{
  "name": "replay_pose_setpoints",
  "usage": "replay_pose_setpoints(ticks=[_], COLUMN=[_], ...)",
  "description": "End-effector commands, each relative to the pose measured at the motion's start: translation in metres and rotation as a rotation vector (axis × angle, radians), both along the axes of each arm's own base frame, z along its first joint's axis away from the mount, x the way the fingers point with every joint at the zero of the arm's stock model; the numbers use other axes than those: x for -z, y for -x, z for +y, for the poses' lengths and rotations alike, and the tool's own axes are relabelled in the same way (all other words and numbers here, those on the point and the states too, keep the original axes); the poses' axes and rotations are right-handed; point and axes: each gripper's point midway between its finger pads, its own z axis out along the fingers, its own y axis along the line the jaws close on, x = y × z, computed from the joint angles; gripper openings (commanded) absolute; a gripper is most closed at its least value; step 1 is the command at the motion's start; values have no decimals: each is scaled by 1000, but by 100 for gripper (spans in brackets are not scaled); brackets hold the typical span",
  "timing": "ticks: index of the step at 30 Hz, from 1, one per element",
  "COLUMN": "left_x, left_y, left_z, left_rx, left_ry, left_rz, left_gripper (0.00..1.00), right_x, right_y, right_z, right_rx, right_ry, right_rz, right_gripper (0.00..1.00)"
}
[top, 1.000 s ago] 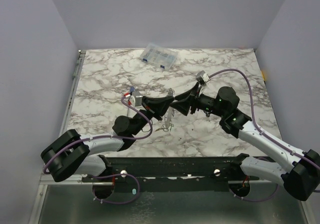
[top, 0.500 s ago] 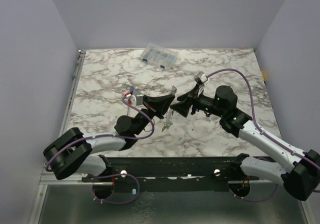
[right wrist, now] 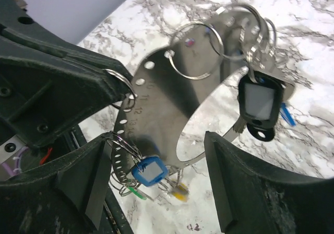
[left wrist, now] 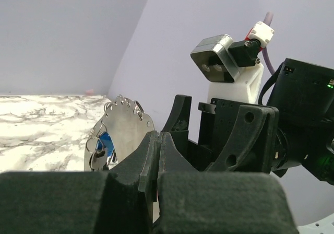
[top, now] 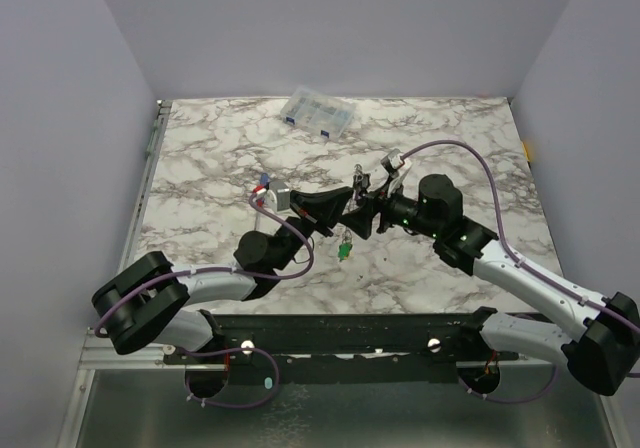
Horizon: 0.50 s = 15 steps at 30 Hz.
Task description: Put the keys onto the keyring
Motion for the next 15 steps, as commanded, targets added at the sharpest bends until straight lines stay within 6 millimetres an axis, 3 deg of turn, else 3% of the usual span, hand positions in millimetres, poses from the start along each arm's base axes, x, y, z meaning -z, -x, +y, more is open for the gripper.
replay_pose_setpoints(ticks=[1,5,9,15], left_x=[-42,-42,-40,-36], left_y=[9,10,9,8], left_z=[12,14,16,15], left_rx=[-17,-27,-44,-38], left_ry=[129,123,103,96], left_rz=[-89,-96,-92,-78], left_gripper=[0,0,0,0], right_x=[-8,-8,-4,-8], right_y=[-21,-28,-23,-14], right_z=[-14,-25,-36,-34], right_rx=[138,212,227,171], right_ry=[38,62,105,103], right_rz=[-18,-18,-13,-50], right_gripper=[75,75,75,75])
